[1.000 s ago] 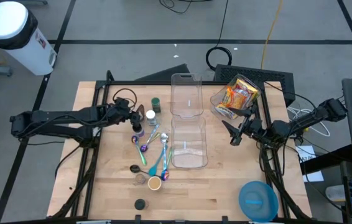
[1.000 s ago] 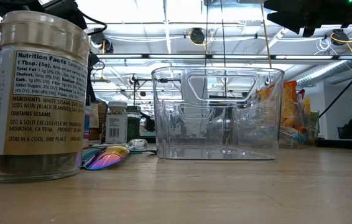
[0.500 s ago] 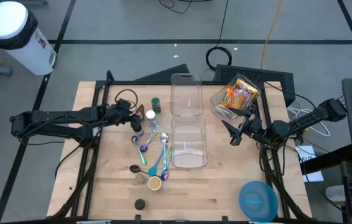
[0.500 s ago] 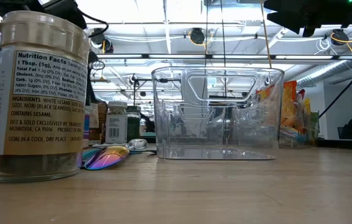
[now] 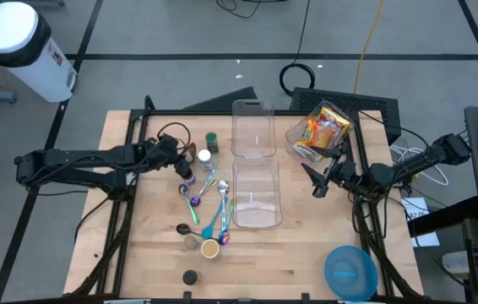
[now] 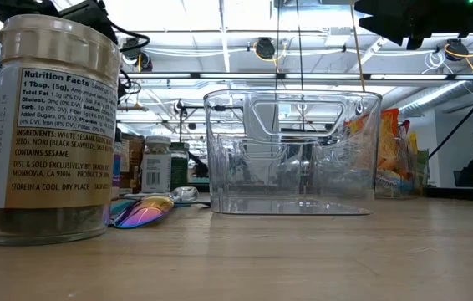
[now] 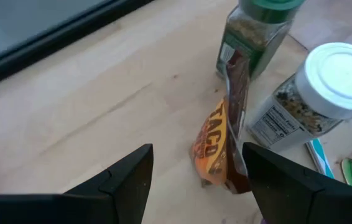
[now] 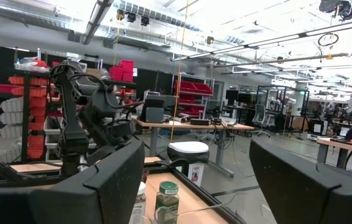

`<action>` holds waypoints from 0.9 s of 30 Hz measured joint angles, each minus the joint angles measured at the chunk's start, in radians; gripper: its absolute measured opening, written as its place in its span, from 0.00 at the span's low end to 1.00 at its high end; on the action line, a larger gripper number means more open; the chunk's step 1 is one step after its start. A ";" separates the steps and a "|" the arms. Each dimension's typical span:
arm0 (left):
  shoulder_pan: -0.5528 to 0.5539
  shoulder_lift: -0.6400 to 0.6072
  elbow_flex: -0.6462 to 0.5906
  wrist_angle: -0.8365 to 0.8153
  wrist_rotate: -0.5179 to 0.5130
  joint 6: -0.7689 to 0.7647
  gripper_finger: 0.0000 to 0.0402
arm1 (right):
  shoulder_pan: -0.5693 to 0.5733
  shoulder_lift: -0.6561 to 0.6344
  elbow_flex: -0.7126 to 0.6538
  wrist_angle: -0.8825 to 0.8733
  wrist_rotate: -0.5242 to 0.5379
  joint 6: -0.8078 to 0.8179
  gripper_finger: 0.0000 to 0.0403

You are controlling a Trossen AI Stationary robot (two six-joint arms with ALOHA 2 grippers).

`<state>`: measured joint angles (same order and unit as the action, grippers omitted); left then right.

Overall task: Pick & Place Food Item
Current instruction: Put the orange spice pack into the top left transparent bin

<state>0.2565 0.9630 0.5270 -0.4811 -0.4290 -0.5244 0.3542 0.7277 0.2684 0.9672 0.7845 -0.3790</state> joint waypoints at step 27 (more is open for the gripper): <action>-0.061 -0.101 0.041 0.008 -0.092 0.054 0.01 | 0.000 0.000 0.000 -0.001 -0.001 -0.002 0.70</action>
<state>0.1956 0.8625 0.5680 -0.4727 -0.5212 -0.4699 0.3542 0.7277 0.2684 0.9658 0.7838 -0.3809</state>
